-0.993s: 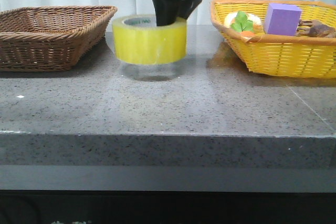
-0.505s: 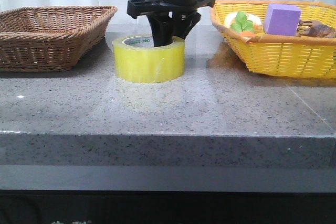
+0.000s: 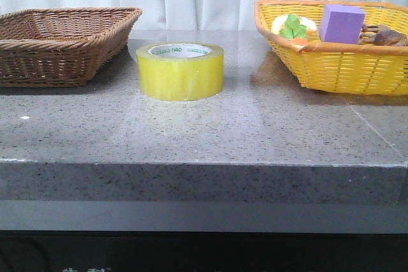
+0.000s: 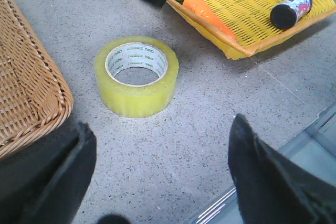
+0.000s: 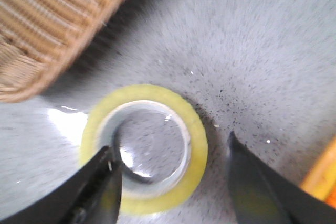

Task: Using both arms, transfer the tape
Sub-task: 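Open the right gripper and raise it away from the tape roll, then lower the left gripper over the tape roll on the table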

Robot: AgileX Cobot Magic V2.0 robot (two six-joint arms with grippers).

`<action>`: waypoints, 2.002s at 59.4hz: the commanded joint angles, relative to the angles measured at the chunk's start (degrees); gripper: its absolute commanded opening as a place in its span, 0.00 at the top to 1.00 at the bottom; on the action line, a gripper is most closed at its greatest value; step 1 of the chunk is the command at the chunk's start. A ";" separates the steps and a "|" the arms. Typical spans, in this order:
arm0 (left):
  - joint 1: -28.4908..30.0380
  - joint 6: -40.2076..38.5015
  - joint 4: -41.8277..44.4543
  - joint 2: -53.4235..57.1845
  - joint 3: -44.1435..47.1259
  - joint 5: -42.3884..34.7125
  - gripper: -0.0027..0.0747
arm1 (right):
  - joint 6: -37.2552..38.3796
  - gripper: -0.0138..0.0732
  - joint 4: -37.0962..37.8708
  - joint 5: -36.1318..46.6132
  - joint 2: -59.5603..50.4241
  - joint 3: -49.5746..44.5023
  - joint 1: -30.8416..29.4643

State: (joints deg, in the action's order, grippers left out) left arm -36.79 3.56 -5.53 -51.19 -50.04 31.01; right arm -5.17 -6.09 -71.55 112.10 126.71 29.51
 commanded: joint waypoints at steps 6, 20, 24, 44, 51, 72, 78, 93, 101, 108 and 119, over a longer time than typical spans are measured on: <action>-0.49 -0.02 -0.32 0.33 -1.84 -4.11 0.29 | 0.89 0.32 -2.68 9.90 -12.82 -9.03 -0.30; -0.49 -0.02 -0.32 0.33 -1.84 -4.11 0.29 | 0.83 0.32 -3.20 25.44 -27.70 -31.21 -0.30; -0.49 -0.02 -0.32 0.33 -1.84 -4.11 0.29 | 0.83 0.32 -3.15 28.56 -32.12 -37.12 -0.30; -0.49 -0.02 -0.32 0.33 -1.84 -4.00 0.29 | 0.83 0.32 -3.09 36.89 -54.92 -61.12 -0.30; -0.49 -0.02 -0.32 0.33 -1.84 -4.00 0.29 | 0.83 0.32 -3.09 36.27 -61.25 -66.31 -0.30; -0.49 -0.02 -0.32 -0.84 -3.20 -3.66 0.29 | 0.83 0.32 -3.22 34.84 -74.34 -73.65 -0.30; -0.49 -0.02 -0.32 -3.61 -6.60 -0.98 0.29 | 0.83 0.32 -3.22 34.68 -74.25 -73.65 -0.30; -0.49 5.43 0.69 -15.86 -21.26 11.36 0.29 | 0.83 0.32 -3.22 34.63 -74.18 -73.65 -0.30; -0.49 8.67 0.69 -24.73 -31.27 20.32 0.29 | 0.83 0.32 -3.22 34.63 -74.18 -73.65 -0.30; -0.49 8.78 0.59 -31.98 -38.83 26.83 0.29 | 0.83 0.32 -3.22 34.63 -74.18 -73.65 -0.30; -0.49 9.00 0.10 -42.44 -49.07 32.07 0.29 | 0.83 0.32 -3.22 34.63 -74.18 -73.65 -0.30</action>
State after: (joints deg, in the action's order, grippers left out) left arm -36.79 12.22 -4.53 -91.60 -93.77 63.20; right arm -4.51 -8.88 -40.82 37.83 51.70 29.51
